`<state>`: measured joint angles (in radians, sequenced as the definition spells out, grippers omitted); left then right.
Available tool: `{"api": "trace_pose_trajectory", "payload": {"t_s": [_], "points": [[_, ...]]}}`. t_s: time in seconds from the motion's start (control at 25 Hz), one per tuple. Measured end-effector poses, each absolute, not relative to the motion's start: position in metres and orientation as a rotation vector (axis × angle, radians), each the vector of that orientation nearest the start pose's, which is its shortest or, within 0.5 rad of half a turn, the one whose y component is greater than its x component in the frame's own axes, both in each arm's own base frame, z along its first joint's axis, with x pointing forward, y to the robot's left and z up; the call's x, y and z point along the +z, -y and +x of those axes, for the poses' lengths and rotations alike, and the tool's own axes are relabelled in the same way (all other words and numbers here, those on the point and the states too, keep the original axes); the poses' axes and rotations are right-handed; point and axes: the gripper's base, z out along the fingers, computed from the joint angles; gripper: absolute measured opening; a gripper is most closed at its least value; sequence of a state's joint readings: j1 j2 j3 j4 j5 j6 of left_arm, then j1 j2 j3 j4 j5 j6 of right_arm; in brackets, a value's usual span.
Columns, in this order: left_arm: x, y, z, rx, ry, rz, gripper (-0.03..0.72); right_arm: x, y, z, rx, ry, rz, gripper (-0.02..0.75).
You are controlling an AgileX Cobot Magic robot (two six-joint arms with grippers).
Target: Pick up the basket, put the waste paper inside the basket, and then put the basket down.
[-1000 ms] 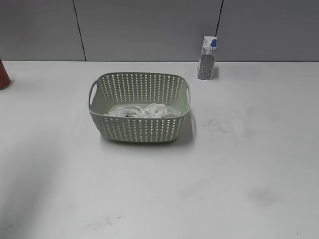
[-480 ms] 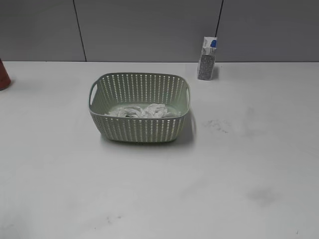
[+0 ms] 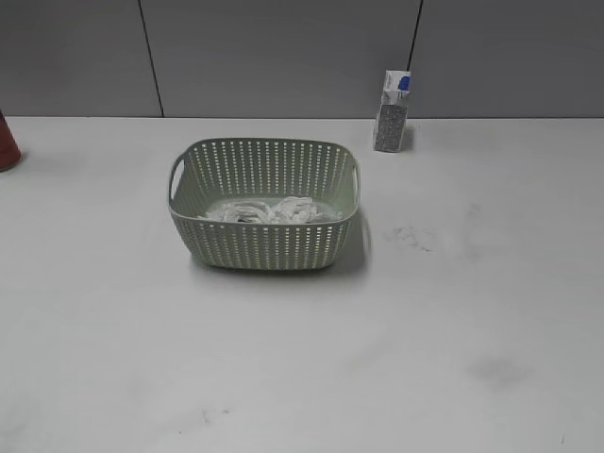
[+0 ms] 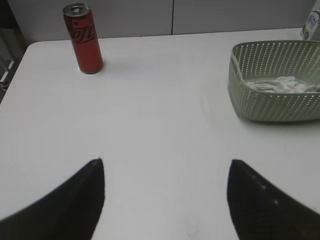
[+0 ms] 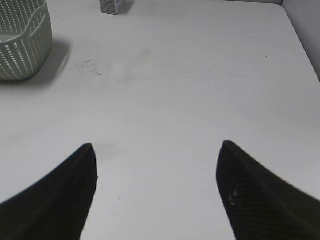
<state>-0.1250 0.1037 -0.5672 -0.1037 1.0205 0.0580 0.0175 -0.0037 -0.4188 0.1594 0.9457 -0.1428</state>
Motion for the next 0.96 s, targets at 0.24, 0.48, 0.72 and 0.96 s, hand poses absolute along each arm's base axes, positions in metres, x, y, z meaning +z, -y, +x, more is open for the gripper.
{"api": "trace_pose_trajectory", "payload": {"t_s": [0.24, 0.48, 0.72, 0.96], "points": [[0.282, 0.007, -0.007, -0.166, -2.007, 0.189, 0.577, 0.265, -0.014, 0.007, 0.143, -1.990, -0.147, 0.590], [0.282, 0.007, -0.008, -0.166, -2.006, 0.189, 0.552, 0.265, -0.014, 0.007, 0.148, -1.989, -0.145, 0.590], [0.281, 0.007, -0.007, -0.165, -2.002, 0.188, 0.506, 0.265, -0.014, 0.007, 0.148, -1.989, -0.145, 0.590], [0.281, 0.007, -0.007, -0.161, -2.002, 0.188, 0.502, 0.265, -0.014, 0.007, 0.148, -1.989, -0.145, 0.590]]}}
